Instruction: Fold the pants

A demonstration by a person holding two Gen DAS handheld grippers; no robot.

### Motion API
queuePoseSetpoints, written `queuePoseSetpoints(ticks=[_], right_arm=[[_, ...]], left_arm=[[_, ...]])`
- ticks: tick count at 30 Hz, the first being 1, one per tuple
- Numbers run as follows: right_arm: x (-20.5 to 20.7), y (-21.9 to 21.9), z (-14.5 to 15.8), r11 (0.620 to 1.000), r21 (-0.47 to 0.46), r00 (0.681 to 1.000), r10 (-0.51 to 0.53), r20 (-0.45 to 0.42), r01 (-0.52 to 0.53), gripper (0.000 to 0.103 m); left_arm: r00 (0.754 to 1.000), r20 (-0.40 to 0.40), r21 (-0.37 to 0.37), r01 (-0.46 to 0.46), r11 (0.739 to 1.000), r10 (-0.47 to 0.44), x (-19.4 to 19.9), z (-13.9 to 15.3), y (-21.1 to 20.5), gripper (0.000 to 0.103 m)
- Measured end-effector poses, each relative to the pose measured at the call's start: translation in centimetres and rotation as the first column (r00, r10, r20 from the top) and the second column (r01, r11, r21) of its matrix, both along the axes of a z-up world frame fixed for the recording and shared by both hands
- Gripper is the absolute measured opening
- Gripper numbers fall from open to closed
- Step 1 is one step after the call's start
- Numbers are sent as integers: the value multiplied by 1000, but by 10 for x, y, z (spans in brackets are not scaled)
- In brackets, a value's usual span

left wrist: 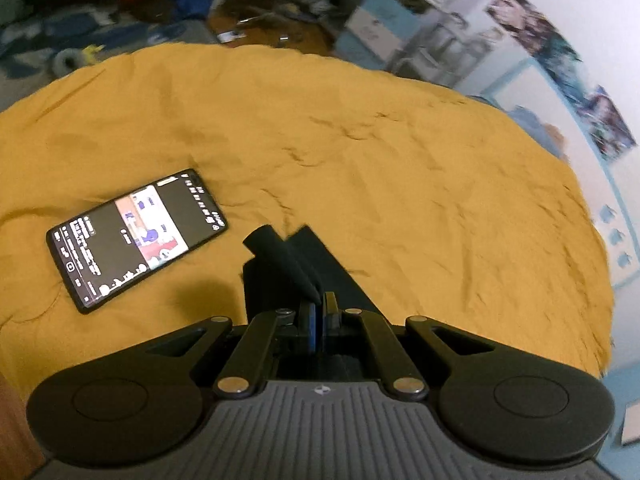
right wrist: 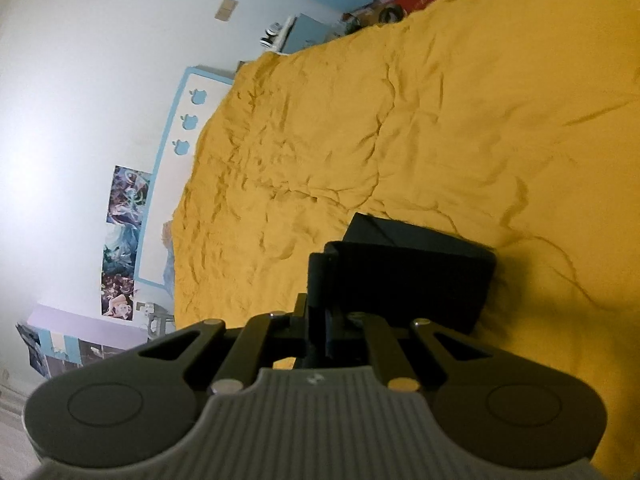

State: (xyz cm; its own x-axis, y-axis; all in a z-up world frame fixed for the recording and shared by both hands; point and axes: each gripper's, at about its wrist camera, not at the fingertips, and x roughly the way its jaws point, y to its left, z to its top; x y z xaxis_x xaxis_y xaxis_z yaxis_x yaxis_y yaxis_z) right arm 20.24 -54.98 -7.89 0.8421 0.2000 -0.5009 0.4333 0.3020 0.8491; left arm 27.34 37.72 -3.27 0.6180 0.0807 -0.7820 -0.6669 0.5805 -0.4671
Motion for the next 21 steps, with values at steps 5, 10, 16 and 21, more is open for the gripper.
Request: queuePoseSetpoints(ticks=[5, 10, 16, 21], right_arm=[[36, -7, -10, 999, 37, 999, -4, -36, 6, 2], [80, -9, -23, 999, 51, 996, 12, -84, -8, 2], [127, -8, -29, 998, 60, 994, 26, -103, -20, 2], [164, -10, -53, 997, 81, 980, 22, -199, -6, 2]], left_arm=[[998, -52, -48, -43, 998, 41, 24, -24, 16, 2], [994, -103, -31, -52, 998, 48, 59, -41, 15, 2], [990, -130, -15, -60, 998, 58, 93, -48, 11, 2], [981, -179, -31, -77, 997, 70, 121, -63, 17, 2]])
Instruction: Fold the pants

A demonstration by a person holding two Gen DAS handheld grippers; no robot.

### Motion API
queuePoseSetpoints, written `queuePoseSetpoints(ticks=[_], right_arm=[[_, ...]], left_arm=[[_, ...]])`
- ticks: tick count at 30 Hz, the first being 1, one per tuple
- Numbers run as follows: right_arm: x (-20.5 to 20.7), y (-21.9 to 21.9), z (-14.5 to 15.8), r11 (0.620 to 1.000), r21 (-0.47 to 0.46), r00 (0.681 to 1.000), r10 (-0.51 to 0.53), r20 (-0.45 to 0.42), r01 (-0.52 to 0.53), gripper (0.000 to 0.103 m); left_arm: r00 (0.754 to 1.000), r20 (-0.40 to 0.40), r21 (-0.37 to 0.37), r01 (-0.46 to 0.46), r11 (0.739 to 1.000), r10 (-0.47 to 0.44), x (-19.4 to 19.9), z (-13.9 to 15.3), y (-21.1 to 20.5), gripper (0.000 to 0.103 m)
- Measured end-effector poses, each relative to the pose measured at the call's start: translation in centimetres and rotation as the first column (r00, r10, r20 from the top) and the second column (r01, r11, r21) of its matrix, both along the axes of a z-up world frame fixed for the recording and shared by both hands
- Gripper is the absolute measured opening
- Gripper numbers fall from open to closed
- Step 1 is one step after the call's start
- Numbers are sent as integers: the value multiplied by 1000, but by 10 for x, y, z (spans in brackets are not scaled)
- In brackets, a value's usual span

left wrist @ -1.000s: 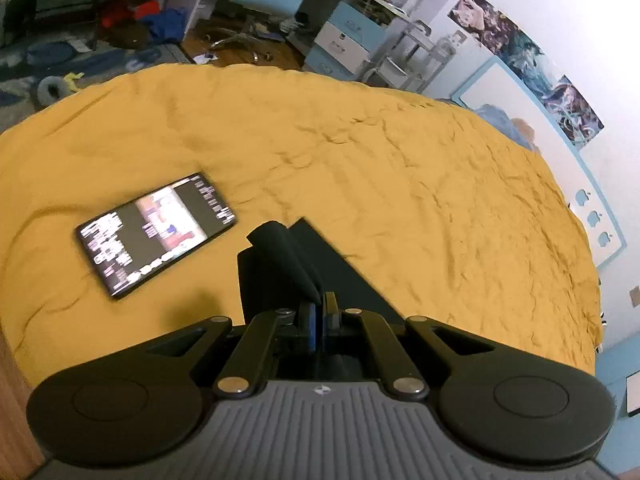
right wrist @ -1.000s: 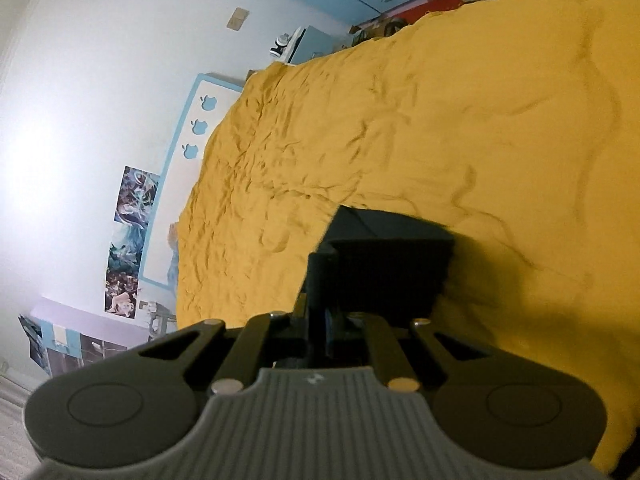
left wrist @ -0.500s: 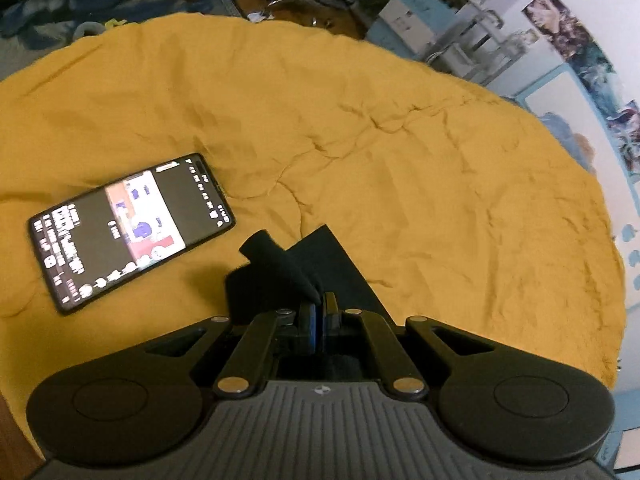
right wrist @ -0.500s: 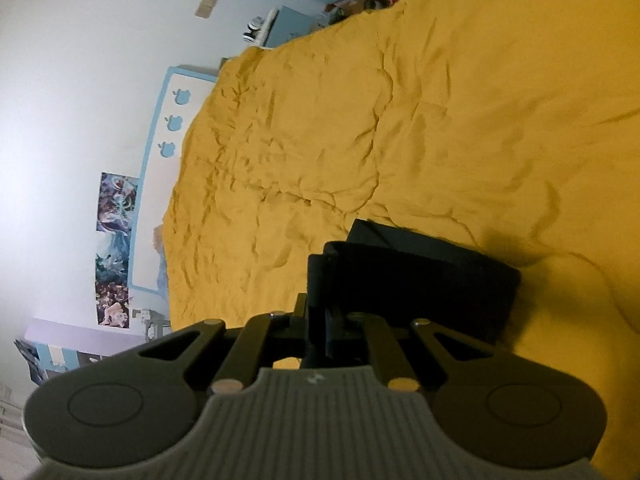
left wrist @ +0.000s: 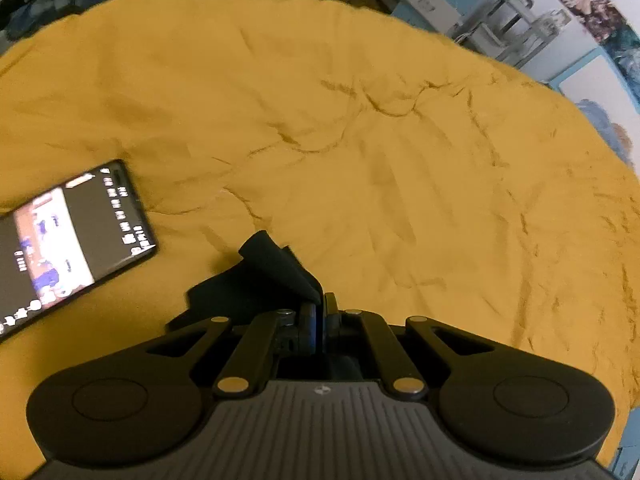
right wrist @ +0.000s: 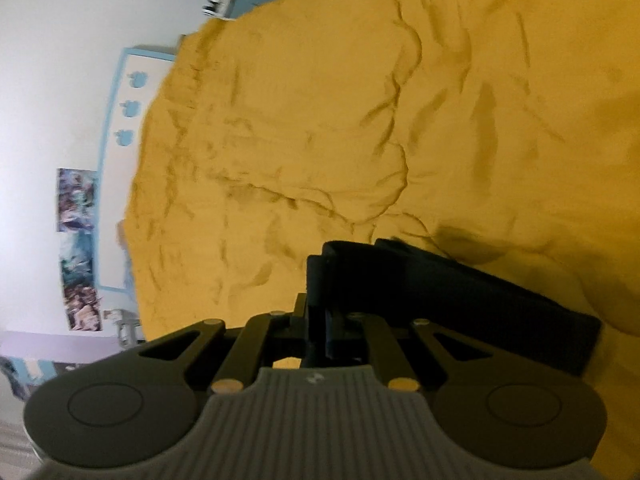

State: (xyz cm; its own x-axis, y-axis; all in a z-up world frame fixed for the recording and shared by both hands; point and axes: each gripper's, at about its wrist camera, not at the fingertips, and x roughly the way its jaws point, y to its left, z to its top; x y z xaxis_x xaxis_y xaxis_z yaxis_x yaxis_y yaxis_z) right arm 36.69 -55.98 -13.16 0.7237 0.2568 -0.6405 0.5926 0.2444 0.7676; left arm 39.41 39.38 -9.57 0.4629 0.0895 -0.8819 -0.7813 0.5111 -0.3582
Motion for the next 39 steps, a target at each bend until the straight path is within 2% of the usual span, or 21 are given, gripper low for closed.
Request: queuePoseSetpoints(ticks=[5, 8, 10, 13, 15, 17, 20, 23, 27, 29, 31, 33, 36, 39], right_arm=[[26, 0, -31, 1000, 10, 999, -2, -48, 3, 3], [31, 0, -43, 1000, 3, 1000, -22, -5, 22, 8], [29, -4, -45, 999, -21, 999, -39, 33, 40, 14], [24, -12, -44, 996, -66, 996, -57, 62, 61, 15], [20, -15, -39, 992, -114, 997, -51, 64, 58, 16], [17, -16, -29, 984, -173, 997, -28, 75, 41, 16], [7, -12, -11, 968, -253, 993, 20, 113, 9, 16], [-4, 3, 8, 934, -351, 985, 115, 130, -62, 16], [-30, 37, 23, 846, -498, 960, 268, 85, -192, 21], [-49, 52, 25, 813, -532, 943, 325, 76, -237, 21], [-67, 63, 25, 801, -542, 931, 355, 86, -255, 23], [-85, 73, 23, 798, -543, 919, 378, 113, -262, 25], [-103, 83, 20, 801, -532, 899, 411, 152, -276, 25], [-116, 93, 19, 806, -519, 886, 428, 180, -285, 25]], left_arm=[[998, -55, 40, 11, 999, -9, 29, -17, -5, 2], [997, -70, 44, -12, 999, 15, 36, -27, -4, 3], [999, -30, 59, -39, 998, 40, 34, -29, 1, 4], [996, 46, 172, -79, 982, 72, 23, -18, 7, 9], [996, 36, 258, -92, 962, 85, 15, -11, 9, 9], [997, 36, 279, -75, 957, 68, 7, -5, 10, 9], [999, 51, 267, -13, 964, 0, -9, 6, 2, 11], [994, 51, 277, 77, 958, -94, -30, 15, -16, 26], [975, 40, 253, 203, 946, -219, -50, 12, -43, 35], [973, 38, 228, 215, 950, -229, -63, 8, -53, 35], [972, 47, 181, 220, 958, -232, -71, 0, -59, 36], [972, 72, 125, 212, 969, -222, -74, -8, -59, 36], [974, 86, 103, 199, 975, -208, -69, -20, -57, 36], [984, 88, 40, 152, 988, -155, -67, -35, -49, 33]])
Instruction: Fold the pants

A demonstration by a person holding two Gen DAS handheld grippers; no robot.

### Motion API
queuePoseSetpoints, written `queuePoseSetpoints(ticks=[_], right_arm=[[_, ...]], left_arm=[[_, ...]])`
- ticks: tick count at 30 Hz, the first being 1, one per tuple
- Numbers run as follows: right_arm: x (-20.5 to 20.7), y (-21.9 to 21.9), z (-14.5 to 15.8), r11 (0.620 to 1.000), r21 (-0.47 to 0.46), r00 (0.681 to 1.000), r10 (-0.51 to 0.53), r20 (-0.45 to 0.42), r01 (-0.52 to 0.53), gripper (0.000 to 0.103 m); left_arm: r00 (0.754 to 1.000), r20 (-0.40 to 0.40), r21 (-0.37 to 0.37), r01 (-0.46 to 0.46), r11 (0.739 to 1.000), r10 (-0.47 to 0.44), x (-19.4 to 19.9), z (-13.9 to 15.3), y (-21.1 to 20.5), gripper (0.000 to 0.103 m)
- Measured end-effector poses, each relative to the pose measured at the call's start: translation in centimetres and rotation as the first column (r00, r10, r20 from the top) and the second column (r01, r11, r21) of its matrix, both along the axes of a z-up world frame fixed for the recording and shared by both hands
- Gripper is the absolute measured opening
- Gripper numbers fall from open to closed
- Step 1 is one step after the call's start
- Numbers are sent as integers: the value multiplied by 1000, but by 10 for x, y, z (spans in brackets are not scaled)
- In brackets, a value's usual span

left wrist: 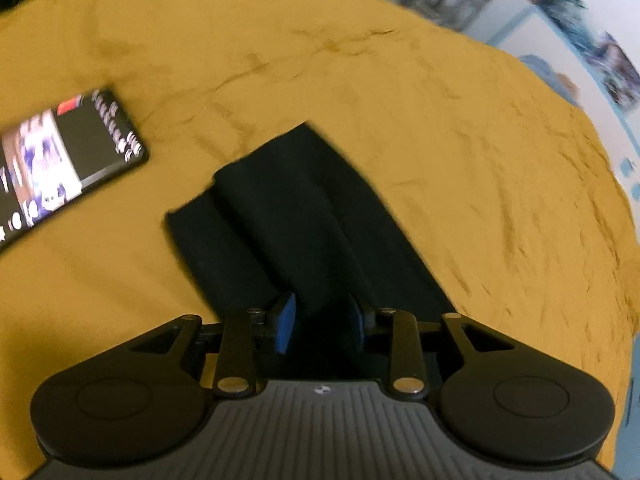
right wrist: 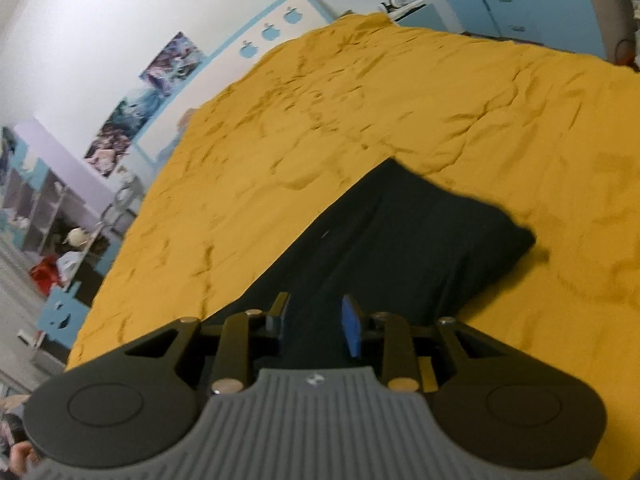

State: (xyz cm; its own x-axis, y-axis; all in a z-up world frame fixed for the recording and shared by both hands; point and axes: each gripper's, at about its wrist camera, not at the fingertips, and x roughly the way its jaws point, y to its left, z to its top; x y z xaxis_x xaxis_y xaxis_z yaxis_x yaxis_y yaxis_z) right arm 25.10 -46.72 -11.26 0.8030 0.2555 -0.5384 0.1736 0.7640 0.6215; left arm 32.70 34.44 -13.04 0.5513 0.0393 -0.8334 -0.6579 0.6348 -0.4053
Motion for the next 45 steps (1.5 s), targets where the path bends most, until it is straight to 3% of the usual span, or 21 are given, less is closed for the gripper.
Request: queuePoseSetpoints(ticks=[6, 7, 8, 9, 14, 19, 21, 24, 28, 30, 32, 34, 36, 38, 41, 43, 45], right_arm=[[-15, 13, 4, 999, 37, 998, 34, 46, -35, 26], [-15, 14, 3, 998, 44, 998, 34, 47, -37, 26], [-16, 14, 3, 998, 49, 998, 33, 47, -35, 26], [-16, 15, 2, 998, 54, 998, 32, 48, -35, 26], [-18, 17, 2, 998, 52, 998, 32, 46, -34, 26], [-23, 13, 1, 998, 60, 999, 25, 44, -28, 26], [-23, 12, 0, 998, 65, 999, 23, 39, -26, 26], [-24, 12, 0, 998, 59, 999, 24, 29, -26, 26], [-26, 16, 2, 999, -50, 999, 16, -27, -18, 27], [-26, 24, 1, 980, -199, 995, 0, -96, -19, 29], [-27, 28, -2, 941, -338, 984, -67, -163, 9, 29], [-33, 16, -6, 957, -275, 977, -138, -161, 90, 31], [-41, -6, -15, 978, -82, 970, -203, -136, 193, 38], [-44, -26, -24, 955, 72, 952, -278, -127, 288, 41], [-34, -44, -31, 914, 116, 917, -372, -144, 389, 44], [-21, -51, -35, 899, 142, 906, -391, -163, 414, 48], [-8, -54, -40, 888, 170, 900, -397, -181, 427, 45]], left_arm=[[976, 101, -147, -179, 973, 195, -21, -18, 26, 30], [966, 116, -176, -208, 962, 230, -25, -21, 31, 24], [963, 118, -193, -219, 957, 244, -28, -24, 34, 9], [963, 117, -193, -219, 956, 244, -28, -25, 35, 4], [968, 140, -81, -198, 977, 208, -38, -6, 27, 2], [962, 155, -97, -210, 973, 223, -56, -3, 30, 3], [969, 141, -80, -194, 978, 204, -51, -5, 30, 4], [973, 99, -52, -204, 978, 208, -47, -10, 35, 14], [968, 78, 28, -242, 970, 239, -51, -5, 38, 11], [970, 33, 81, -243, 967, 241, -52, 1, 35, 16], [976, 4, 74, -216, 974, 217, -56, 3, 30, 24], [985, 23, 36, -171, 985, 171, -62, 6, 22, 37], [990, 48, 9, -137, 991, 136, -69, 7, 13, 47], [992, 57, -11, -113, 994, 113, -69, 5, 8, 51], [992, 46, -29, -116, 993, 117, -65, -2, 7, 61], [989, 56, -71, -130, 989, 134, -60, -6, 9, 73], [986, 79, -108, -138, 984, 147, -58, -11, 12, 79]])
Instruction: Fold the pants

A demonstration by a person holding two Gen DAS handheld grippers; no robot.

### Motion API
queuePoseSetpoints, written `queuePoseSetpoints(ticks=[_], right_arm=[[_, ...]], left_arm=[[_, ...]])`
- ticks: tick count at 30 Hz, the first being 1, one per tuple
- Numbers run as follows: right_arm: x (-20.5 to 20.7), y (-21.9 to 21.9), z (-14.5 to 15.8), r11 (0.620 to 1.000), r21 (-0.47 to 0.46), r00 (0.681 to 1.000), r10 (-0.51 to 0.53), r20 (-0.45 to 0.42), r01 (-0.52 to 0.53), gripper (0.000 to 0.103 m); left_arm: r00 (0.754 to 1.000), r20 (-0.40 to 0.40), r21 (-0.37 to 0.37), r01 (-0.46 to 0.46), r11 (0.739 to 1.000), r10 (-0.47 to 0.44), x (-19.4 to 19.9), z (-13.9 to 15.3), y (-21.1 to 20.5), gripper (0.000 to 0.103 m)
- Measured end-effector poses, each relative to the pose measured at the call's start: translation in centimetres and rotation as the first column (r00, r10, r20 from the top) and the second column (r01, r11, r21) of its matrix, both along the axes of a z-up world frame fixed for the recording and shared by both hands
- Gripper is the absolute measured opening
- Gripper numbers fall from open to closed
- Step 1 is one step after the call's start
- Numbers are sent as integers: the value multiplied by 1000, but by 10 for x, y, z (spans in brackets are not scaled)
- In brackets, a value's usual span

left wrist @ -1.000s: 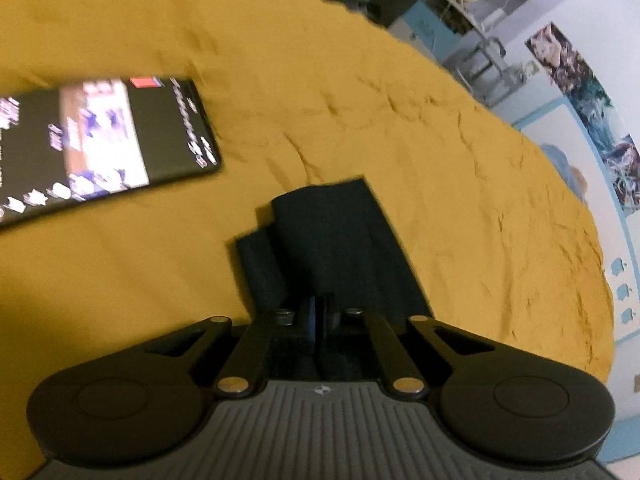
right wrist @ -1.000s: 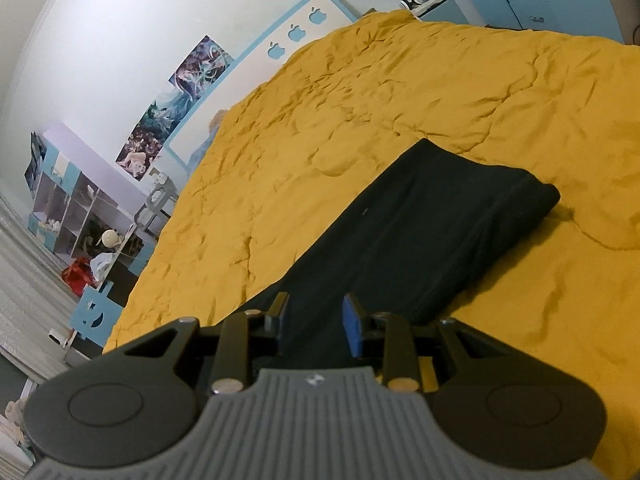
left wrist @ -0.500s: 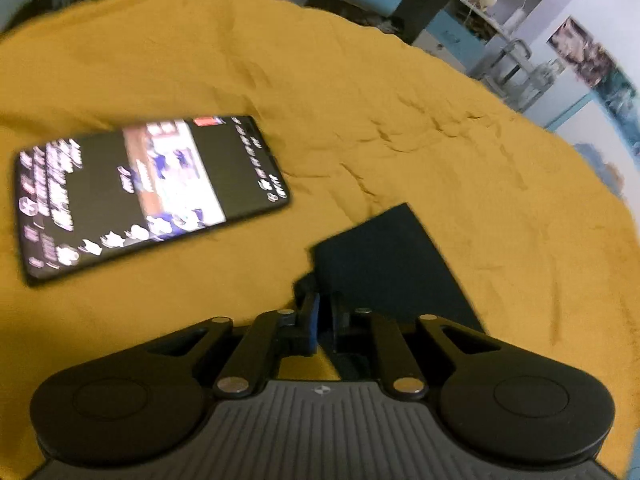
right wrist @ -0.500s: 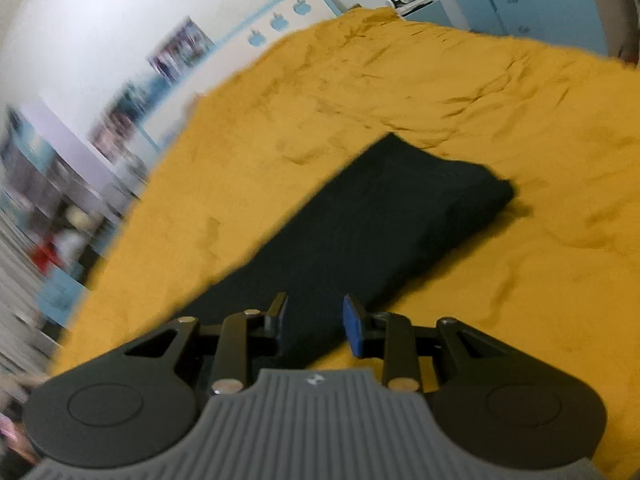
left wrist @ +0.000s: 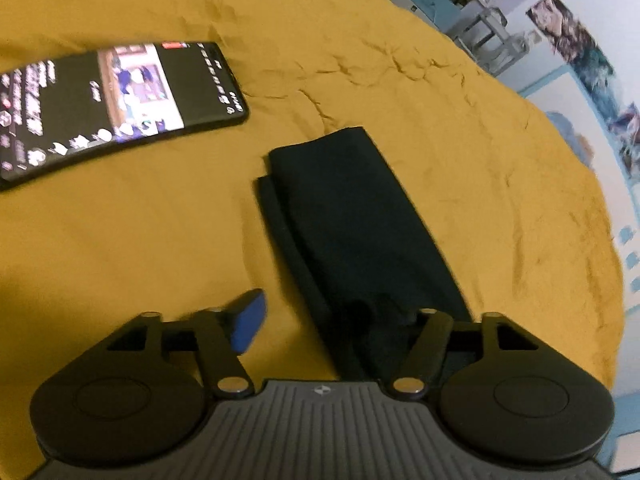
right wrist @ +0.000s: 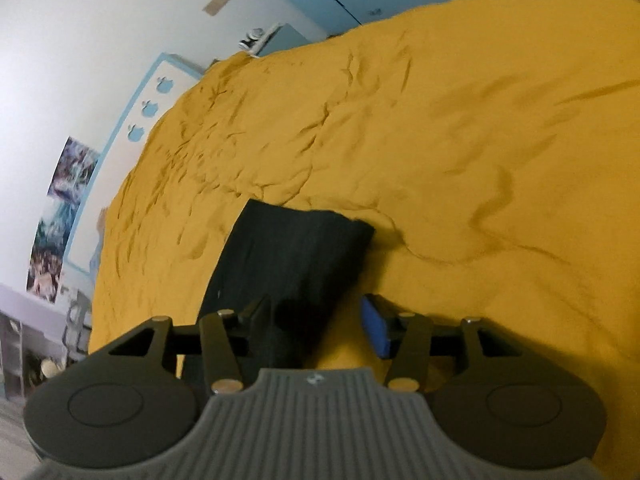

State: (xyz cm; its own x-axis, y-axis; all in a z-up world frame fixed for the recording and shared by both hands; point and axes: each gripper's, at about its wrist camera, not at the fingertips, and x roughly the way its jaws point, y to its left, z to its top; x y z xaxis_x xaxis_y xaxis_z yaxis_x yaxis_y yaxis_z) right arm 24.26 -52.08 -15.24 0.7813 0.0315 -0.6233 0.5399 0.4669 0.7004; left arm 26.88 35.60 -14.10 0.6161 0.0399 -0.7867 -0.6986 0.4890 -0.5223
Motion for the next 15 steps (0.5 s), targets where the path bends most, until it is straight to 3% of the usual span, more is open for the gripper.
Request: queuePoseSetpoints(ticks=[1, 3, 4, 5, 7, 11, 15], right_arm=[[6, -1, -2, 1000, 10, 1000, 0, -7, 0, 27], [14, -8, -3, 1000, 30, 1000, -6, -11, 7, 9], [13, -12, -3, 999, 45, 1000, -12, 1, 12, 8], [11, -16, -3, 998, 63, 1000, -16, 11, 15, 8], [4, -22, 0, 995, 101, 999, -26, 43, 21, 7], [-16, -31, 13, 994, 112, 996, -23, 91, 12, 7], [-24, -28, 4, 996, 90, 999, 6, 35, -9, 6]], left_arm=[[1000, 9, -17, -4, 1000, 4, 3, -2, 2, 79], [1000, 21, -46, -16, 999, 17, 4, -5, 7, 70], [999, 29, -60, -21, 998, 23, 4, -6, 8, 58], [999, 39, -75, -21, 997, 24, 3, -6, 9, 33], [998, 53, -135, -13, 991, 20, 1, -9, 10, 10], [998, 60, -153, 22, 988, -13, -4, -8, 4, 9], [998, 62, -171, 9, 985, 2, -9, -15, 8, 9]])
